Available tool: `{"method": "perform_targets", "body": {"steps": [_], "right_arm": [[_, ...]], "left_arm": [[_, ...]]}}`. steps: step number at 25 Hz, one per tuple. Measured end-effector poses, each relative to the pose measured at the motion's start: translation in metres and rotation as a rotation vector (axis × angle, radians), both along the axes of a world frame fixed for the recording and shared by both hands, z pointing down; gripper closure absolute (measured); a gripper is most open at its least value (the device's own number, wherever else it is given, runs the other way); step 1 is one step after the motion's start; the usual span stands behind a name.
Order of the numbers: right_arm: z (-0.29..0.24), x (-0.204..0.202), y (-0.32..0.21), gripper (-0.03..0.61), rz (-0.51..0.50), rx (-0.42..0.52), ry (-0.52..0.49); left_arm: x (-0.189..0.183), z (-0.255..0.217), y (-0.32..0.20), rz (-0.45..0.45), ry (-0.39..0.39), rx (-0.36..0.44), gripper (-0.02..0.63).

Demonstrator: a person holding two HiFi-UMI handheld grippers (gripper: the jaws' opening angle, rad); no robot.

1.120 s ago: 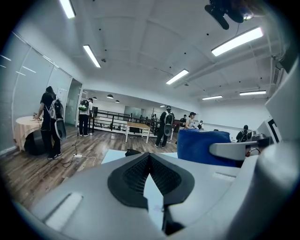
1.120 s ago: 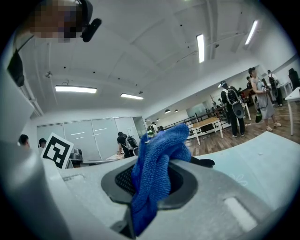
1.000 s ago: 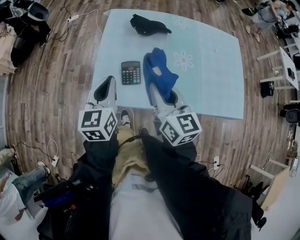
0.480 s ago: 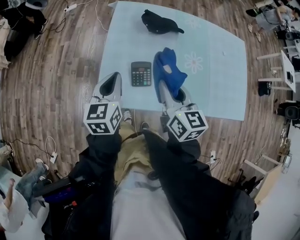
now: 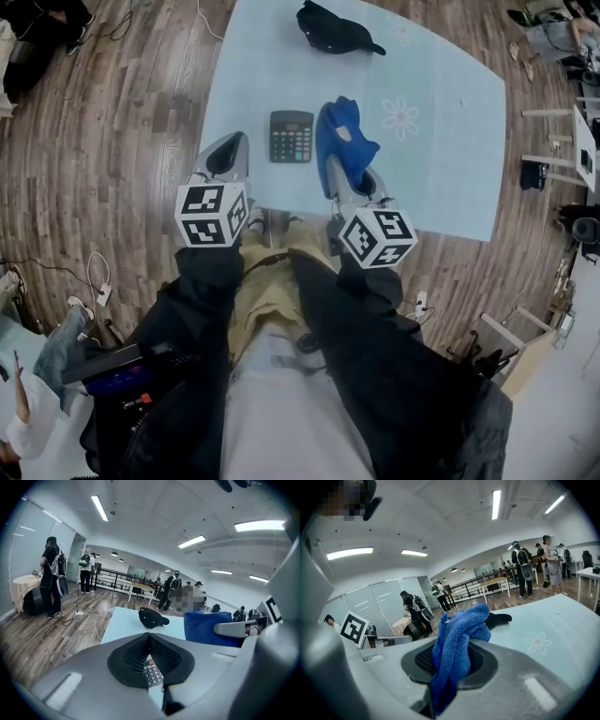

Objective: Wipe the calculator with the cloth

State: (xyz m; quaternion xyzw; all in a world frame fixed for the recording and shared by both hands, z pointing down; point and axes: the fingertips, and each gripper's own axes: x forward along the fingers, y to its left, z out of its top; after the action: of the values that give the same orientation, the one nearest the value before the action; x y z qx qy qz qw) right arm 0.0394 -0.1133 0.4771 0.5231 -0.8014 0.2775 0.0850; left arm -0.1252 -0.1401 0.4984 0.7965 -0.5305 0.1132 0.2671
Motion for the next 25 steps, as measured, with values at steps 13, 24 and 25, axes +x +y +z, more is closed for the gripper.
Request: {"method": "perform_targets", "body": {"steps": [13,24,25], "right_arm": [[0.106,0.01,-0.034,0.511,-0.122,-0.183,0.117],[0.147,0.023,-0.072,0.511,-0.141,-0.178,0.334],[0.15,0.022,-0.078,0.511,-0.131,-0.168,0.361]], "left_arm": [[0.017,0.11,0.012,-0.034,-0.038,-0.273,0.617],[0.02,0.155,0.004,-0.041,-0.025,-0.402,0.617],[0.02,0.157,0.002,-0.043,-0.024,-0.407,0.617]]}}
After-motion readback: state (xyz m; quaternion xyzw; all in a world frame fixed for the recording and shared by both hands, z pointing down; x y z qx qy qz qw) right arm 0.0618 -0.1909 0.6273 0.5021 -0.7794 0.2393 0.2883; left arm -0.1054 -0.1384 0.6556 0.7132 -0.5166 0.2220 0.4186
